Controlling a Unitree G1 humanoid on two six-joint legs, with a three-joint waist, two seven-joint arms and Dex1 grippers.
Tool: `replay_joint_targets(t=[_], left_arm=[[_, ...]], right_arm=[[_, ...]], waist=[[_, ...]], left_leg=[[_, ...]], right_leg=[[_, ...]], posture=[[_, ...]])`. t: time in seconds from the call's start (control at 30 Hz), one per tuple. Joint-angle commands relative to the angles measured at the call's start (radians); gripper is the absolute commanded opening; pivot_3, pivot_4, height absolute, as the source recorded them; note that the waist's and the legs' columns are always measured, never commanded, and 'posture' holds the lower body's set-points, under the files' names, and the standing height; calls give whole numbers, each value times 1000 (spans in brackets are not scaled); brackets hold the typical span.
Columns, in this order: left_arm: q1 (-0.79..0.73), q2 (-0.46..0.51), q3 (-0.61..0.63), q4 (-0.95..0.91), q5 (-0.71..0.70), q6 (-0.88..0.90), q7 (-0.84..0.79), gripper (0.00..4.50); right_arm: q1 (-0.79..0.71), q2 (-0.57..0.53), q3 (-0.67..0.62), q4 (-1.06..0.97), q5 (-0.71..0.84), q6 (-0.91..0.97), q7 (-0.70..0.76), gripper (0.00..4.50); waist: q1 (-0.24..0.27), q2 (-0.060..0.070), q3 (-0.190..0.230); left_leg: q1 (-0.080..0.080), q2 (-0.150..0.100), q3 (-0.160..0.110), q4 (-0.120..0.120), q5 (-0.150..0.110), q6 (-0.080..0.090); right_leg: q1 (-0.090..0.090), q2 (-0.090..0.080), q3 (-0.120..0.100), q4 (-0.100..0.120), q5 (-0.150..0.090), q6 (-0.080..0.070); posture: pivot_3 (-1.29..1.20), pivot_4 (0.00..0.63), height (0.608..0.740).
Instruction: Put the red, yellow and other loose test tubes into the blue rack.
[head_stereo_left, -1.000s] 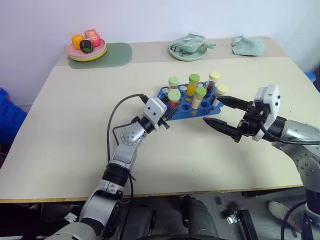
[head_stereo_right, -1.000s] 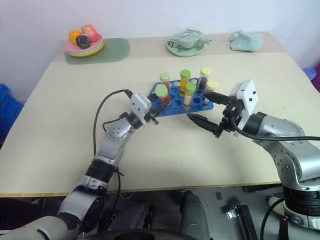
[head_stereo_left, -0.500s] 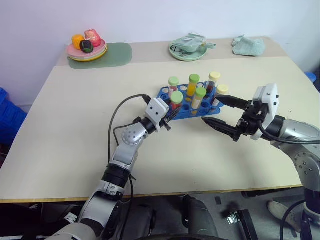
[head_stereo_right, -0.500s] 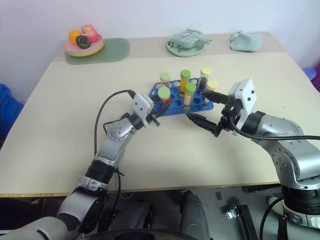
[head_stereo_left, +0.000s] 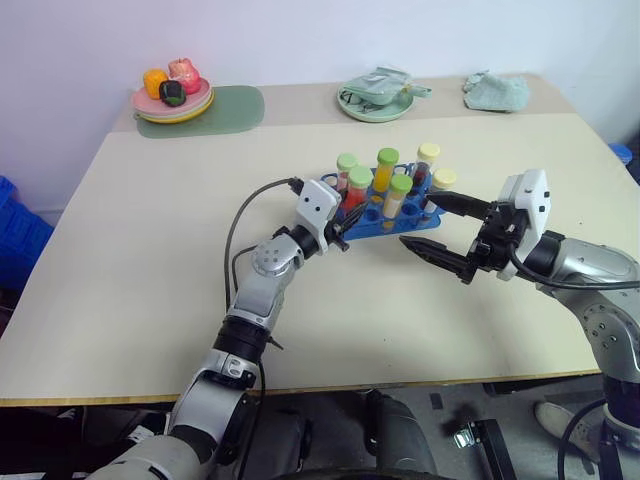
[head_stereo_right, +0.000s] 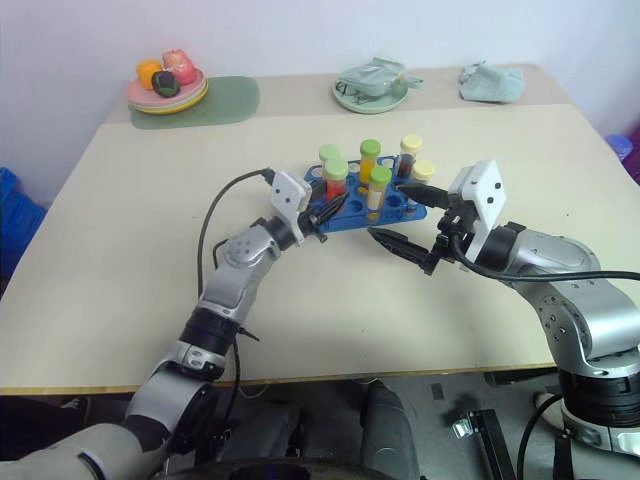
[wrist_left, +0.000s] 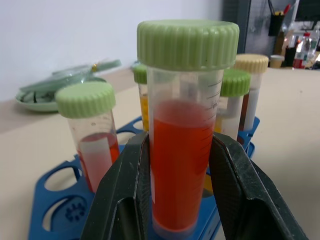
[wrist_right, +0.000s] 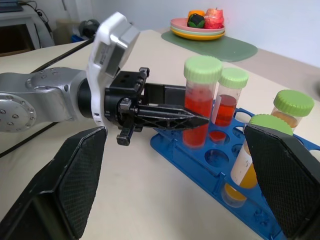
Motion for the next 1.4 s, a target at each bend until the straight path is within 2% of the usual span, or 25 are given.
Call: replay_joint_targets(t=[0.03, 0.2, 0.3, 0.43, 0.6, 0.77, 0.93, 1.03, 1.2, 1.4], left_arm=[[-17, -7, 4, 1, -9, -18, 0, 1680], [-22, -8, 9, 23, -9, -33, 7, 1680], [-16, -6, 18, -4, -38, -26, -18, 2546], [-1, 7, 20, -33, -36, -26, -14, 4481], [106, 56, 35, -214, -103, 44, -64, 4481], [262, 178, 66, -452, -187, 123, -130, 4481], [312, 309, 188, -594, -419, 281, -240, 4481], [332, 482, 274, -584, -520, 329, -429, 4481], [387, 751, 444, -422, -615, 335, -734, 4481], [393, 849, 534, -319, -594, 213, -890, 4481]], right_arm=[[-19, 3, -18, -7, 2, -21, 2, 4500], [-16, 4, -18, -7, -2, -25, 2, 4500], [-14, 4, -18, -7, -4, -26, 4, 4500], [-16, 6, -16, 1, -8, -31, 9, 4500], [-16, 8, -14, 17, -14, -46, 16, 4500], [-8, 2, -18, 62, -32, -79, 37, 4500], [-5, -12, -27, 104, -48, -105, 74, 4500], [22, -47, -31, 108, -41, -108, 145, 4500], [33, -102, -41, 159, -53, -128, 235, 4500], [53, -131, -59, 189, -65, -154, 279, 4500]], waist=[[1, 0, 0], [0, 0, 0], [0, 0, 0], [0, 0, 0], [-2, 0, 0], [-3, 0, 0], [1, 0, 0], [-4, 1, 0], [-12, 2, 0], [1, 2, 0]], left_leg=[[0, 0, 0, 0, 0, 0], [0, 0, 0, 0, 0, 0], [0, 0, 0, 0, 0, 0], [0, 0, 0, 0, 0, 0], [0, 0, 0, 0, 0, 0], [0, 1, 0, -1, 0, 0], [0, 0, 0, -1, 0, 0], [0, 1, 0, -1, 0, 0], [0, 2, 0, -3, 0, 0], [0, 1, 0, -3, 0, 0]], right_leg=[[0, 0, 0, 0, 0, 0], [0, 0, 0, 0, 0, 0], [0, 0, 0, 0, 0, 0], [0, 0, 0, 0, 0, 0], [-1, 0, 0, 0, 0, 0], [-1, 1, 1, 0, 0, 0], [-1, 1, 1, 0, 0, 0], [-1, 1, 1, 0, 0, 0], [-2, 2, 1, 0, 0, -1], [-1, 2, 1, 0, 0, -1]], posture=[[0, 150, 740], [0, 150, 740], [0, 150, 740], [0, 150, 740], [0, 150, 740], [0, 150, 740], [0, 150, 740], [0, 150, 740], [0, 150, 740], [0, 150, 740]])
